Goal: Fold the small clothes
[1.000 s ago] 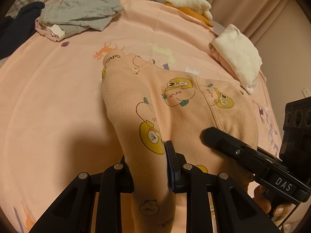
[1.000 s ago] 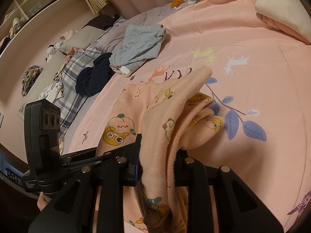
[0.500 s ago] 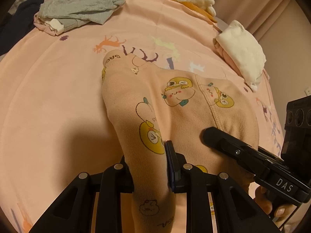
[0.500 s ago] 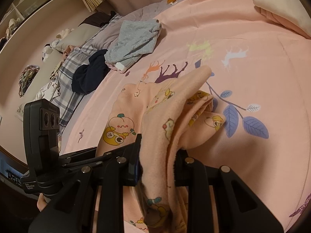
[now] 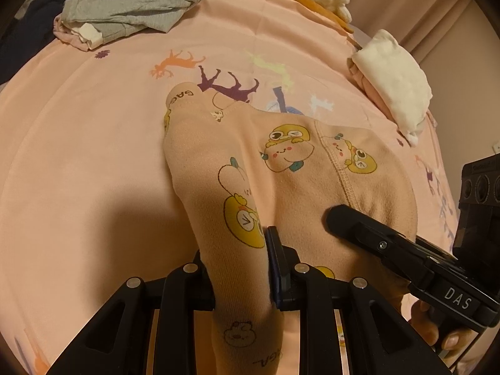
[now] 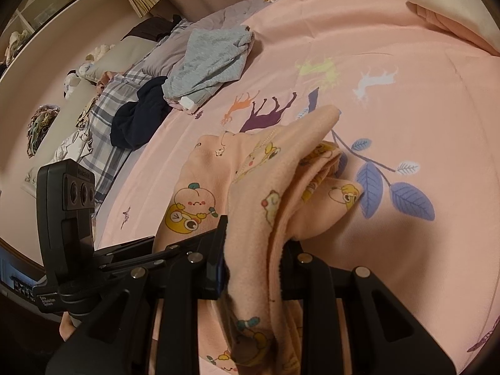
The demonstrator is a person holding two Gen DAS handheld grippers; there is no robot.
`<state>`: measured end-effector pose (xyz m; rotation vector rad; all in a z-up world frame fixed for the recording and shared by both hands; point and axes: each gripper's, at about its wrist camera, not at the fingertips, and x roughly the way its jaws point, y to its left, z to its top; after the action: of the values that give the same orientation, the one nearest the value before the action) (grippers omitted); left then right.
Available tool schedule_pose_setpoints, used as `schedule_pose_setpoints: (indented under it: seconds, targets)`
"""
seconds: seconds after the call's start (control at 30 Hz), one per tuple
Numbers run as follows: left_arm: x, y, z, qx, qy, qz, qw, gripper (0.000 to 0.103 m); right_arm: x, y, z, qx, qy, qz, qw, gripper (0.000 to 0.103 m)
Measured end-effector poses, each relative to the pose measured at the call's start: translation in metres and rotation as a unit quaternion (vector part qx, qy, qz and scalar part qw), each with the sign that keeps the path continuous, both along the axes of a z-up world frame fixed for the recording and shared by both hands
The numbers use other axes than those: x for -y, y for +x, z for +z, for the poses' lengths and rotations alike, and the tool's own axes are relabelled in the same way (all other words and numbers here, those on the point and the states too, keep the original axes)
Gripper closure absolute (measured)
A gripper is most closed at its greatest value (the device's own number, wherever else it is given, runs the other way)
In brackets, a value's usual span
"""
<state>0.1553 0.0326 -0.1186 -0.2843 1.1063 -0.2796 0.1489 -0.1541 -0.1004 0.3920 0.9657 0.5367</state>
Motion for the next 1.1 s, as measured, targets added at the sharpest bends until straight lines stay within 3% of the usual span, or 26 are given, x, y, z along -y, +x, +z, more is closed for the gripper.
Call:
schedule_pose_setpoints:
  seconds: [1.1]
  targets:
    - [0.001, 0.000, -0.004, 0.004, 0.017, 0.004, 0.9998, 0.080, 0.008, 0.004, -0.020, -0.028, -0.022, -0.029, 0.999, 0.074]
